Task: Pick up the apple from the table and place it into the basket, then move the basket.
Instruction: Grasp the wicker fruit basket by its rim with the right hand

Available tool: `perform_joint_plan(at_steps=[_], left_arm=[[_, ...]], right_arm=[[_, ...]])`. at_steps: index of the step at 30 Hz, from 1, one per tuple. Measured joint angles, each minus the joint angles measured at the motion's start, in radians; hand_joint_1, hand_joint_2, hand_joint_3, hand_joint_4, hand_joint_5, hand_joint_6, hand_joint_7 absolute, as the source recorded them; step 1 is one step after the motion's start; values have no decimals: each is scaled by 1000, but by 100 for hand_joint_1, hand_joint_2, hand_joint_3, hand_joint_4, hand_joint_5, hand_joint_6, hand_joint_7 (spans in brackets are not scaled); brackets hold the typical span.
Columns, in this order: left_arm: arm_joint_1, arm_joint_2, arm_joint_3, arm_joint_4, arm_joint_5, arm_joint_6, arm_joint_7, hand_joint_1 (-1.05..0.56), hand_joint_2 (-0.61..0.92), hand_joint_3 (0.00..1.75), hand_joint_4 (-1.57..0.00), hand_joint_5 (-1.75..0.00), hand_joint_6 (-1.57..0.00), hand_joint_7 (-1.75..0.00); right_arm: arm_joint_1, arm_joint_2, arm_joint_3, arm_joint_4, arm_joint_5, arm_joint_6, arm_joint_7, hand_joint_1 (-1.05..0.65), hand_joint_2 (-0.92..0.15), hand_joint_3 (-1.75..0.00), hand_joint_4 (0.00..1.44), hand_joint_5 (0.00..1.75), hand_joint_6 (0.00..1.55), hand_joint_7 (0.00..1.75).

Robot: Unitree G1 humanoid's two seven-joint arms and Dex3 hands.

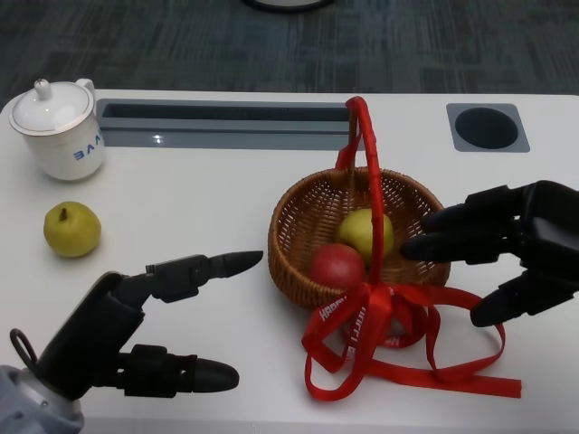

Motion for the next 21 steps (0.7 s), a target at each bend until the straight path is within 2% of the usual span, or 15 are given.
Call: perform_joint_plan(at_steps=[11,21], left_arm=[[11,-14,2,-13,1,-9,0,-49,69,0,-65,-1,-64,-1],[45,-31,4,-41,3,-18,1,-49,69,0,-66,-1,-66,-1]], right_arm=[[-171,-13,280,185,-292,142,-344,-58,-74,0,72,1,63,0],[-319,-7,513,311,-384,270,-472,-61,-76,0,73,1,64,1]])
